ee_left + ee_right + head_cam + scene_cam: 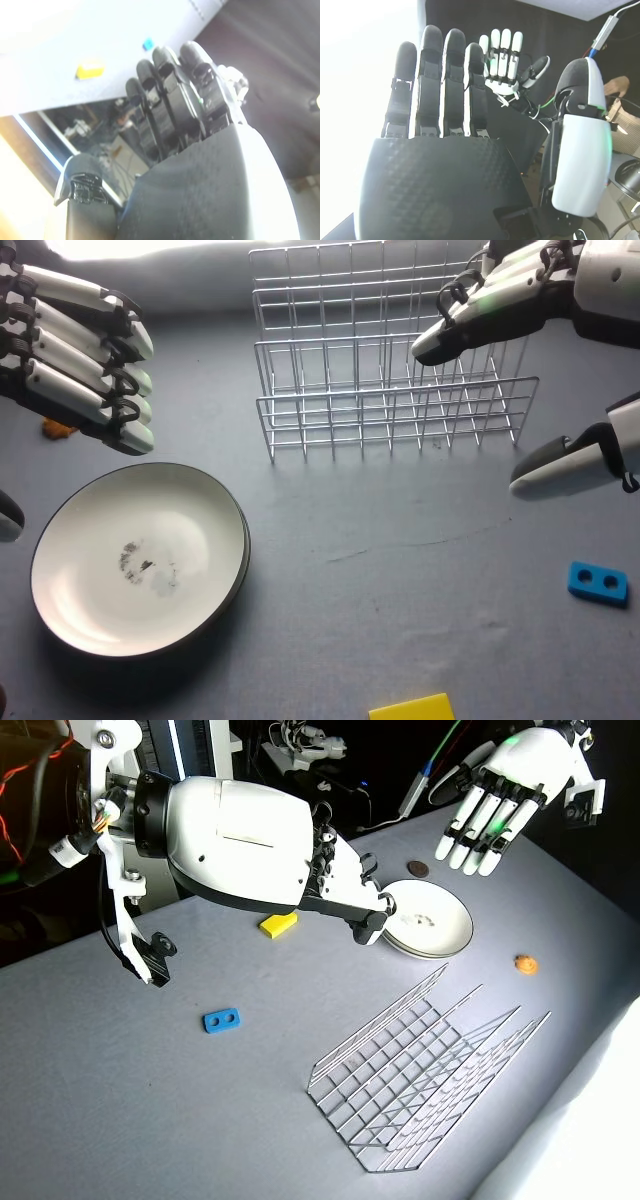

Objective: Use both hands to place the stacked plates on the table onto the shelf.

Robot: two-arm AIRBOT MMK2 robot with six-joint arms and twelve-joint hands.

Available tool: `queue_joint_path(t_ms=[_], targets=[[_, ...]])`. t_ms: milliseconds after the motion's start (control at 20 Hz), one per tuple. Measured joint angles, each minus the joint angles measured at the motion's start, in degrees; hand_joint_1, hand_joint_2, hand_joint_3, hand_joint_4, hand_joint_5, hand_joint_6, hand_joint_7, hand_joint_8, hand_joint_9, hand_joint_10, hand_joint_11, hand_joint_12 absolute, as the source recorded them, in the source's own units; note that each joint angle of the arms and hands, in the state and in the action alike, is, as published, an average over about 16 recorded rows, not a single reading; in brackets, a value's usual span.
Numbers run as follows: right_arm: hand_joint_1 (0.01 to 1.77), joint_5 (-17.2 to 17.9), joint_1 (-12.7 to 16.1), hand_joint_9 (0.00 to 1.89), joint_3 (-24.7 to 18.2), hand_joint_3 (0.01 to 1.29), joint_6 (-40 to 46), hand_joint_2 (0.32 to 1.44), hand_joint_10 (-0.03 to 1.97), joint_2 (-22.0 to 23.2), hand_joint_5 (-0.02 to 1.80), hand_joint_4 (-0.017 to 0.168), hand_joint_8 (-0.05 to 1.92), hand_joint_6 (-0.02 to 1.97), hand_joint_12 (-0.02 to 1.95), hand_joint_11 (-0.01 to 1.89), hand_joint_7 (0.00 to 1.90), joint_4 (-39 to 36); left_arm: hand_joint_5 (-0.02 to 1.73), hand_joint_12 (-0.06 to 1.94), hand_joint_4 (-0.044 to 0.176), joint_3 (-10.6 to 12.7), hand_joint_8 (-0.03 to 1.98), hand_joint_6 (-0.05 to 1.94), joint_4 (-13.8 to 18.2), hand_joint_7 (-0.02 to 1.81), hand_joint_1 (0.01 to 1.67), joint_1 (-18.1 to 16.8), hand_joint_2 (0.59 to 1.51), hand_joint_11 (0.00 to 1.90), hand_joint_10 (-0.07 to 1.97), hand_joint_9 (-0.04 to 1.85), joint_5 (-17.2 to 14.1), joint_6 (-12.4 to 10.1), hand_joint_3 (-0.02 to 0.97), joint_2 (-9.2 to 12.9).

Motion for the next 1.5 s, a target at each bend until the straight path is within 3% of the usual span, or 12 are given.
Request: queue_joint_path(t_ms=[400,650,1000,1250,1500], targets=[[0.17,0.10,-0.01,0.11,0.00,0.05,0.00,1.07,0.02,0.00,0.11,-0.001,0.01,0.02,0.31,0.02,0.12,-0.10,0.14,0.21,0.004,2.40,0.00,0.00,2.23,0.15,0.04,-0.02,1.062,0.04,0.02,0.14,-1.61,0.53,0.059,-0.82],[0.19,1.16,-0.10,0.02,-0.01,0.02,-0.01,1.08,-0.01,0.00,0.02,0.000,-0.02,0.00,0.01,0.01,0.02,-1.95,0.04,0.06,0.003,5.16,-0.01,-0.01,4.45,0.04,0.02,1.41,1.061,0.02,0.00,0.03,-3.64,1.99,0.020,-1.71],[0.60,3.04,-1.00,0.02,-0.06,0.02,-0.51,1.03,-0.01,-0.37,0.02,0.002,-0.02,0.00,0.00,0.01,0.02,-4.83,0.03,0.02,0.003,7.98,0.00,0.00,5.84,0.03,0.02,7.39,1.061,0.02,0.00,0.02,-6.19,5.22,0.016,-3.00],[0.93,3.38,-1.96,0.02,-0.06,0.02,-1.69,1.01,-0.01,-1.31,0.02,0.002,-0.02,0.00,0.06,0.02,0.02,-6.57,0.03,0.01,0.003,10.69,0.00,0.00,3.79,0.04,0.02,14.80,1.060,0.02,0.00,0.03,-6.98,7.41,0.015,-5.02],[1.15,2.14,-3.05,0.02,-0.03,0.02,-3.47,1.01,-0.01,-2.68,0.02,0.002,-0.02,0.00,0.07,0.02,0.02,-6.58,0.03,0.01,0.001,13.73,0.00,0.00,0.77,0.04,0.02,21.77,1.064,0.02,0.00,0.03,-6.88,9.16,0.015,-7.49]])
